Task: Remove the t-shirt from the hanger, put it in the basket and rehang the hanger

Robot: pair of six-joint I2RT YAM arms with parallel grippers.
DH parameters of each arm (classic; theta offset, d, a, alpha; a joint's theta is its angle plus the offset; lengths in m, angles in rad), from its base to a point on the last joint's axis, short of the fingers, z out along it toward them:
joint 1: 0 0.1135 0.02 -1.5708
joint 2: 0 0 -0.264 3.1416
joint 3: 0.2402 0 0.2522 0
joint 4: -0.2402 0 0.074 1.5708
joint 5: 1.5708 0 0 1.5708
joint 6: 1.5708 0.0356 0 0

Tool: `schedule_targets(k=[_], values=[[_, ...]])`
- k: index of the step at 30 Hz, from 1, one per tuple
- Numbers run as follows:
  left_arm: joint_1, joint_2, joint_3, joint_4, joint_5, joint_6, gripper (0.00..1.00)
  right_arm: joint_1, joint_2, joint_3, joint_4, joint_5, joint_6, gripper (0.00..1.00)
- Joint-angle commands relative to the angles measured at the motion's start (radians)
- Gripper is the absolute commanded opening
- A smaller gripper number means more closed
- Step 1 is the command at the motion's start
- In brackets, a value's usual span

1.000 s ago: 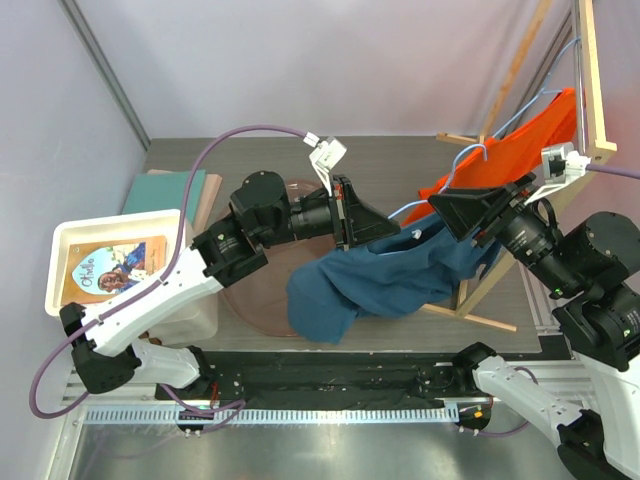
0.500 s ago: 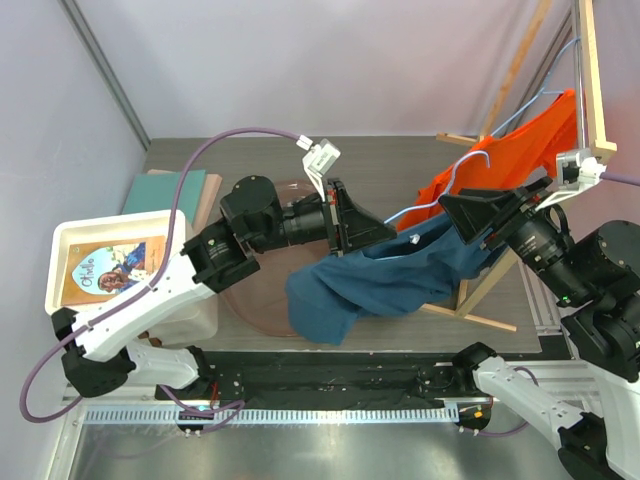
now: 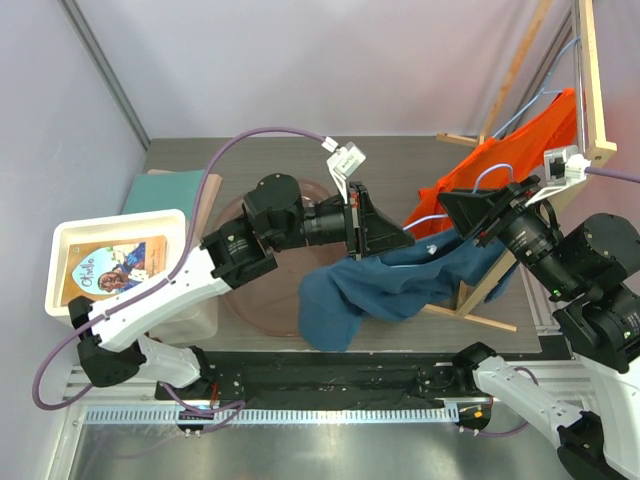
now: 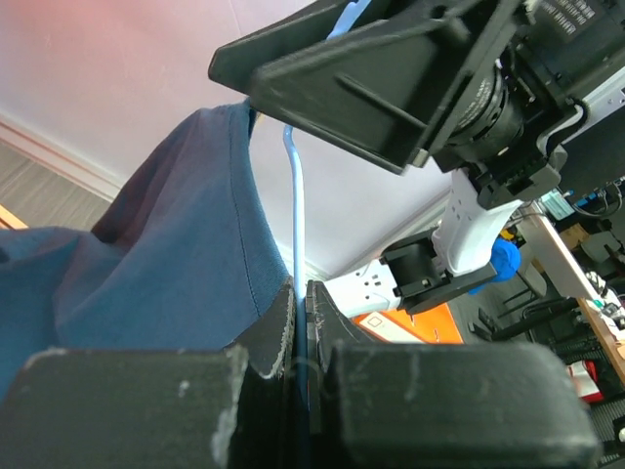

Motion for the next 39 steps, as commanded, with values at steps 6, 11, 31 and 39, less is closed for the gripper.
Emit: schedule_targets(k=[6,11,31,39], values=[[-0.016,0.002,0.072,0.055,-0.019,0.014,0.13,0.000,-0.064,-0.064,0.117,0.014,0.029,0.06],[-0.016,-0.100,-0.001,-0.017,-0.102,0.097,0.49,-0.002,-0.087,-0.077,0.125,0.060,0.026,0.01],[-0.016,-0.496,-0.391,-0.267,-0.186,0.145,0.52,-0.002,-0.087,-0.067,0.110,0.072,-0.009,0.01],[-0.016,-0.629,-0.422,-0.361,-0.319,0.126,0.00,0.000,-0.098,-0.055,0.090,0.106,-0.026,0.01]])
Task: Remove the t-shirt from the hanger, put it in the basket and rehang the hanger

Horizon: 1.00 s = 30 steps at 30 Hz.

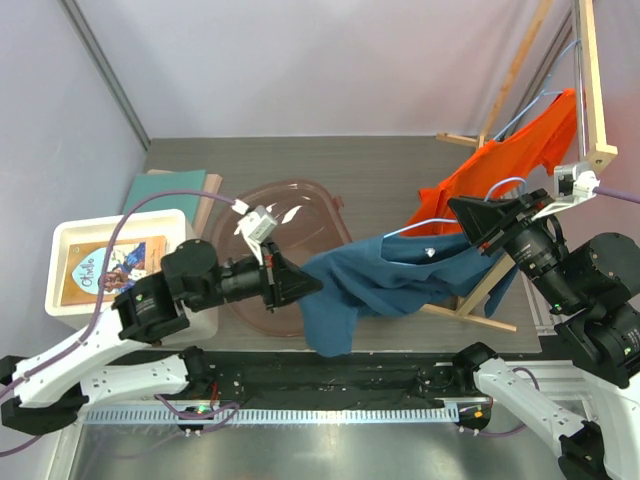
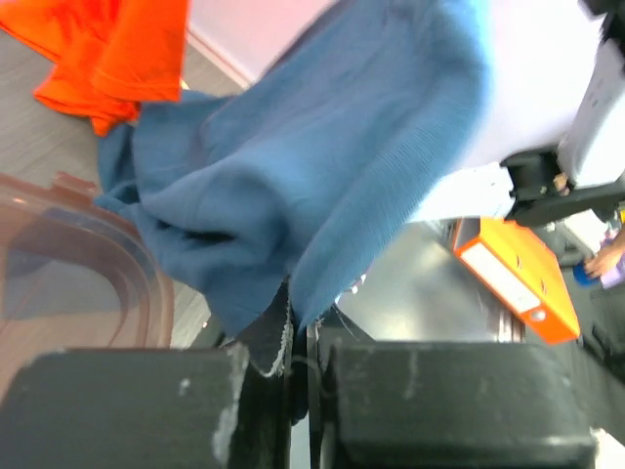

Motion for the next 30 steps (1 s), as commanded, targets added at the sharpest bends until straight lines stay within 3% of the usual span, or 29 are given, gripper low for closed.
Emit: schedule_targets(k=[1,9,17,24,30], values=[[-0.003,-0.128,-0.014,-0.044,-0.115,-0.018,0.00,0.004,-0.015,0.028,0.053,0.048,0.006,0.01],[-0.003,-0.349,-0.111,-0.064,-0.414,-0.087,0.00,0.003,-0.028,0.019,0.055,0.063,0.002,0.01],[-0.003,-0.405,-0.149,-0.117,-0.524,-0.138,0.00,0.004,-0.047,0.018,0.076,0.099,0.026,0.01],[-0.003,-0.330,-0.159,-0.046,-0.449,-0.147,0.00,0.004,-0.041,0.005,0.122,0.047,0.078,0.01],[-0.003,-0.094,-0.101,0.141,-0.341,-0.129,0.00,0.006,-0.035,-0.016,0.158,-0.044,0.150,0.01]])
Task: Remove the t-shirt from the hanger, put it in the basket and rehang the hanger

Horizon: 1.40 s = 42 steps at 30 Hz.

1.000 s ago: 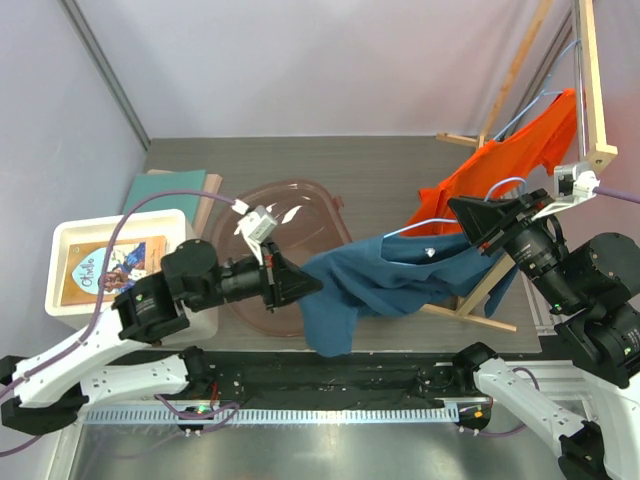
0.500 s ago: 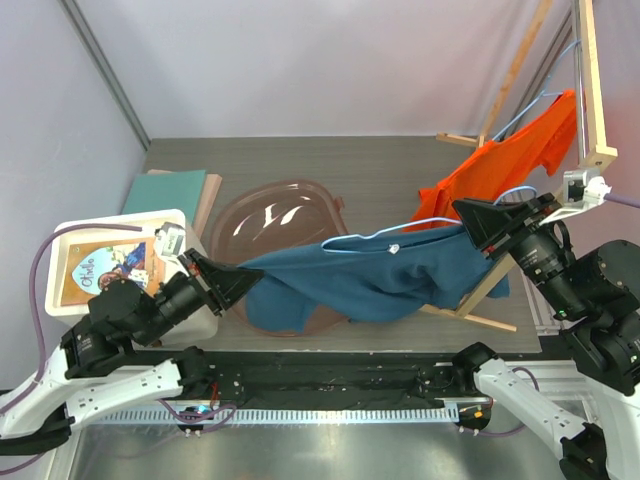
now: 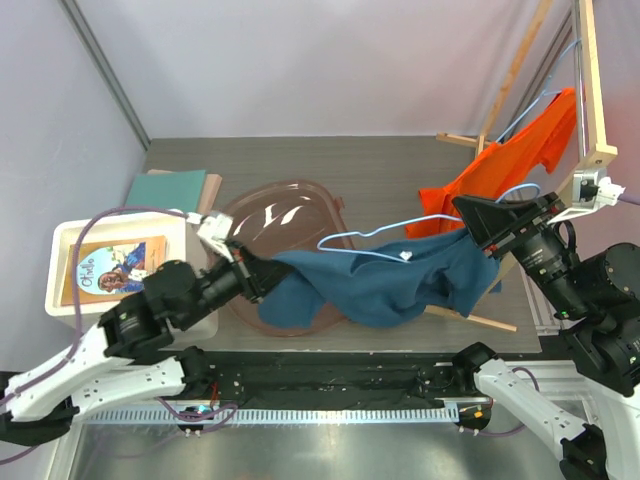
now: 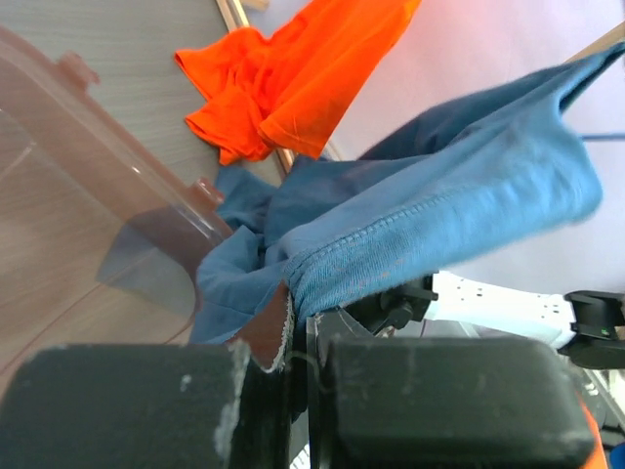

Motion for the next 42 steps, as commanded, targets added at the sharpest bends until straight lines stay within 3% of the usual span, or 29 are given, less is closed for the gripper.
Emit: schedule_targets(k=[1,8,17,21,24,27,28,30,33,36,42], values=[[0.001,0.193,0.083,0.198,0.077,0.019,0.00,-0.002,-0.002,-0.010,0.113,-0.077,0.082,0.01],[0.031,0.604,0.388,0.330,0.234,0.060,0.00,-0.002,0.004,-0.007,0.207,-0.218,0.182,0.01],[0.102,1.020,0.673,0.609,0.592,-0.180,0.00,-0.002,-0.060,0.020,0.287,-0.253,0.179,0.01],[0.102,1.131,0.672,0.660,0.653,-0.248,0.00,-0.004,-0.088,0.025,0.247,-0.206,0.145,0.01],[0.105,1.142,0.614,0.643,0.612,-0.231,0.00,-0.002,-0.091,0.029,0.195,-0.189,0.118,0.01],[0.111,1.099,0.586,0.562,0.558,-0.168,0.32,-0.002,-0.094,0.014,0.158,-0.175,0.099,0.01],[0.111,1.082,0.569,0.551,0.555,-0.151,0.48,-0.002,-0.099,0.010,0.155,-0.172,0.091,0.01],[0.113,1.028,0.562,0.507,0.548,-0.104,0.63,-0.002,-0.102,-0.006,0.143,-0.172,0.082,0.01],[0.113,0.949,0.552,0.442,0.539,-0.062,0.75,-0.002,-0.106,-0.013,0.120,-0.174,0.056,0.01],[0.113,0.861,0.510,0.428,0.544,-0.039,0.81,-0.002,-0.111,-0.014,0.094,-0.167,0.032,0.01],[0.114,0.615,0.396,0.249,0.516,0.065,0.74,-0.002,-0.111,0.002,0.018,-0.158,-0.033,0.01]])
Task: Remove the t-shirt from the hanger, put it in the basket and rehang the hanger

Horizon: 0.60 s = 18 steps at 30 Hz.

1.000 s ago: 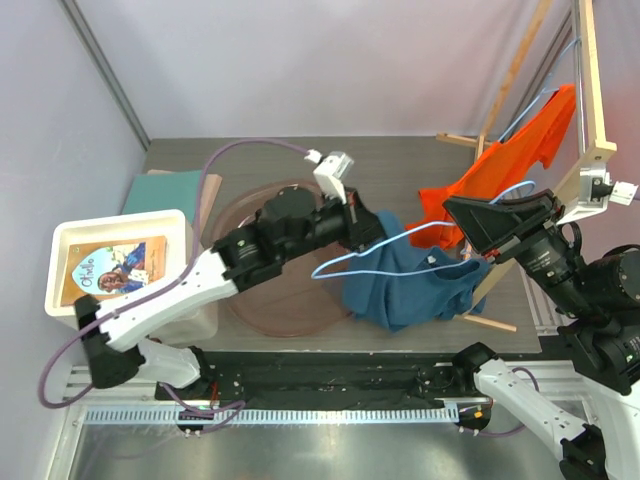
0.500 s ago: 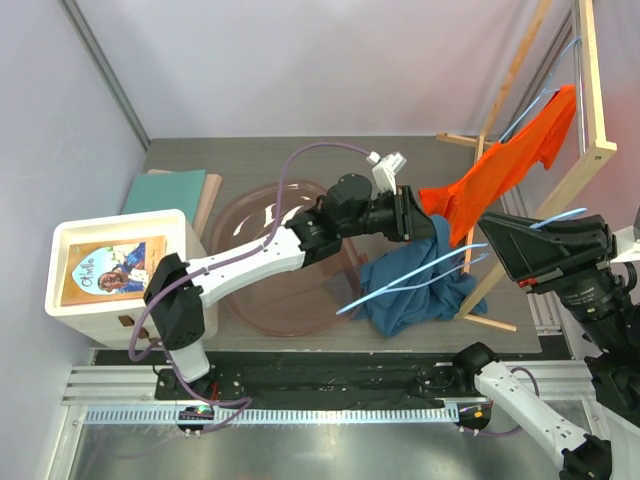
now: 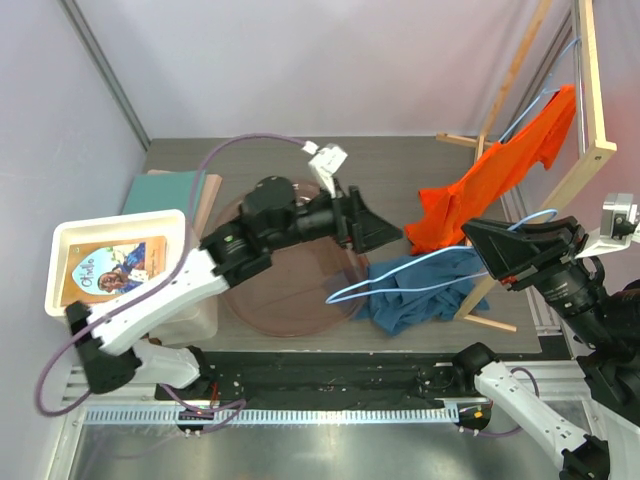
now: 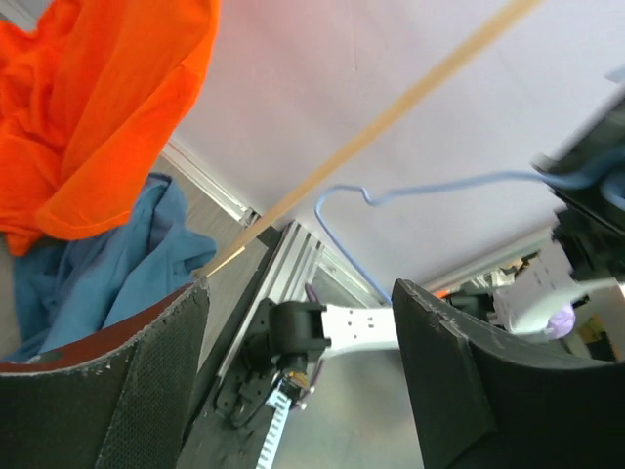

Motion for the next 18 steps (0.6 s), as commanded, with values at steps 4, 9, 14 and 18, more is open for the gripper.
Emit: schedule_targets(k=[4,9,14,18], values=[[0.004,-0.329,-0.104,-0.236,-0.088,0.141,0.72,-0.004,-0.007,0.020,-0.077,-0.031,-0.140,0.01],[0.006,-0.446,-0.082,-0.279,-0.056,0.116,0.71,-0.002,0.014,0.020,-0.140,-0.134,-0.219,0.01],[0.003,-0.415,-0.090,-0.236,0.163,0.023,0.68,-0.002,0.042,0.044,-0.232,-0.127,-0.255,0.01],[-0.020,-0.397,-0.114,-0.215,0.222,0.023,0.72,-0.002,0.062,0.064,-0.284,-0.108,-0.234,0.01]])
